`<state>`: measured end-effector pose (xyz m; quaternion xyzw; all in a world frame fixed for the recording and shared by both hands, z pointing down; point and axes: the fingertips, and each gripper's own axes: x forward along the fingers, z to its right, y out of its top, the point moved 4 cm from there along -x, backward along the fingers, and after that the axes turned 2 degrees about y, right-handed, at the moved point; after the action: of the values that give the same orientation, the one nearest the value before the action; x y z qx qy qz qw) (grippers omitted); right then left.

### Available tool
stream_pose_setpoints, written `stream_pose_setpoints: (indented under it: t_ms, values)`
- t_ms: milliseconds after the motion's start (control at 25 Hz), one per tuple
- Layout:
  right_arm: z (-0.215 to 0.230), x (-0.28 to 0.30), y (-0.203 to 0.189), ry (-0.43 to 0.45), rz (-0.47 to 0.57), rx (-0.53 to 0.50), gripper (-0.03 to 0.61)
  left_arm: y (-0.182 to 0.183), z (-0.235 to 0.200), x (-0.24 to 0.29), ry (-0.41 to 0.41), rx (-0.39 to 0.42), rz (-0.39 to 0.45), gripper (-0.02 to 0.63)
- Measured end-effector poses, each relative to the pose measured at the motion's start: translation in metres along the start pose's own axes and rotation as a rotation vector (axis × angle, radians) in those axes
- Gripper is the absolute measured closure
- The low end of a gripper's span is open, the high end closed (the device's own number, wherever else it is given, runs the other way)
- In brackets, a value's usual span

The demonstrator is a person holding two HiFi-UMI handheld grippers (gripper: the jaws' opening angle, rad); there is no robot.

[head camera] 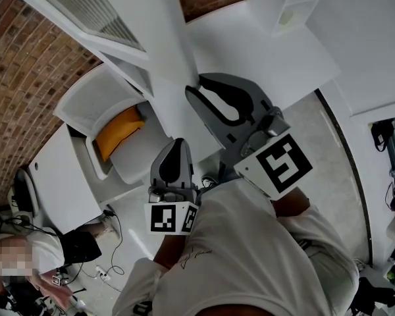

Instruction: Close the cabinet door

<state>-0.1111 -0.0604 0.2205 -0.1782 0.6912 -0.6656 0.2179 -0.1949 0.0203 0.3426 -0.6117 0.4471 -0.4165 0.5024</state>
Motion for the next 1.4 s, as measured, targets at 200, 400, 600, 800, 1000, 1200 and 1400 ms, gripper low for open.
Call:
stream_pose_setpoints:
  t_ms: [200,400,600,800,1000,1200,1400]
  values:
    - [0.008,0.0,-0.001,0.018,-0.005,0.011,0.509,-0.001,0.0,0.007,-0.003,-0.002,-0.004,0.597]
    - [0.015,0.001,0.0,0.032,-0.006,0.017,0.509,0.0,0.002,0.015,-0.012,-0.001,-0.01,0.597]
    - [0.021,0.0,0.0,0.04,-0.008,0.017,0.509,0.0,0.004,0.022,-0.021,-0.002,-0.015,0.597]
    - [0.027,0.0,-0.001,0.052,-0.009,0.04,0.509,0.001,0.006,0.031,-0.029,0.007,-0.016,0.597]
    - [0.029,0.001,-0.001,0.072,-0.001,0.038,0.509,0.0,0.007,0.036,-0.04,0.02,-0.017,0.597]
    - [0.036,0.003,-0.001,0.082,-0.007,0.04,0.509,0.003,0.009,0.044,-0.052,0.023,-0.019,0.597]
    - [0.042,0.004,-0.001,0.088,-0.007,0.045,0.509,0.003,0.012,0.051,-0.06,0.022,-0.022,0.597]
